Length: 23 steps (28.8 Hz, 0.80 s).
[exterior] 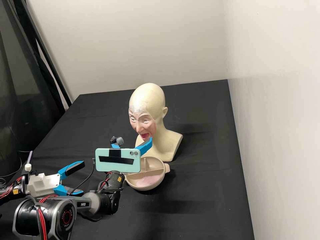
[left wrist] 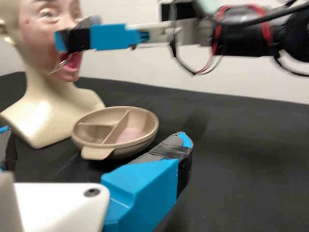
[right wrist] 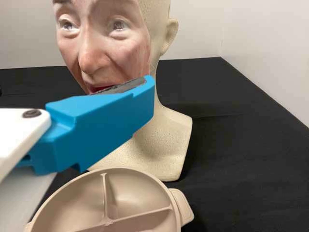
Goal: Feed the grandma with a spoon
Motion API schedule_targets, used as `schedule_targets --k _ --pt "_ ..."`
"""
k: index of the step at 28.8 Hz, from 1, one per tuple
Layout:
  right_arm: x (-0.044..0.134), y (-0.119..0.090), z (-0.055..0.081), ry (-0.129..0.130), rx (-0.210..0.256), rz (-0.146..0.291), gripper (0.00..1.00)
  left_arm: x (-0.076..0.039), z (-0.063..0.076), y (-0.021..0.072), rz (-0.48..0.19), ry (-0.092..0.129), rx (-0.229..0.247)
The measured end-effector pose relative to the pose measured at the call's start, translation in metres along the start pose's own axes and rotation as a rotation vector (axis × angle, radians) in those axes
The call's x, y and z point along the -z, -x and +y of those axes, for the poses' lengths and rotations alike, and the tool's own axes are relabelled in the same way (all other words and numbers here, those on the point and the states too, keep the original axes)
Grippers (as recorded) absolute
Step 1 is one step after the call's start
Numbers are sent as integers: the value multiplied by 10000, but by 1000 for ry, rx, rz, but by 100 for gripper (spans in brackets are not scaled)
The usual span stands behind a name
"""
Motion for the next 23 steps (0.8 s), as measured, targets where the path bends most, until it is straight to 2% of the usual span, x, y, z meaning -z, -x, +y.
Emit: schedule_targets --k 4,17,23 --pt "0 0 0 0 0 0 100 21 -24 -8 7 1 8" --pt "0 0 0 0 0 0 100 47 -154 -130 13 3 49" --pt "-71 69 -46 -5 17 -24 100 43 -163 -143 11 2 51"
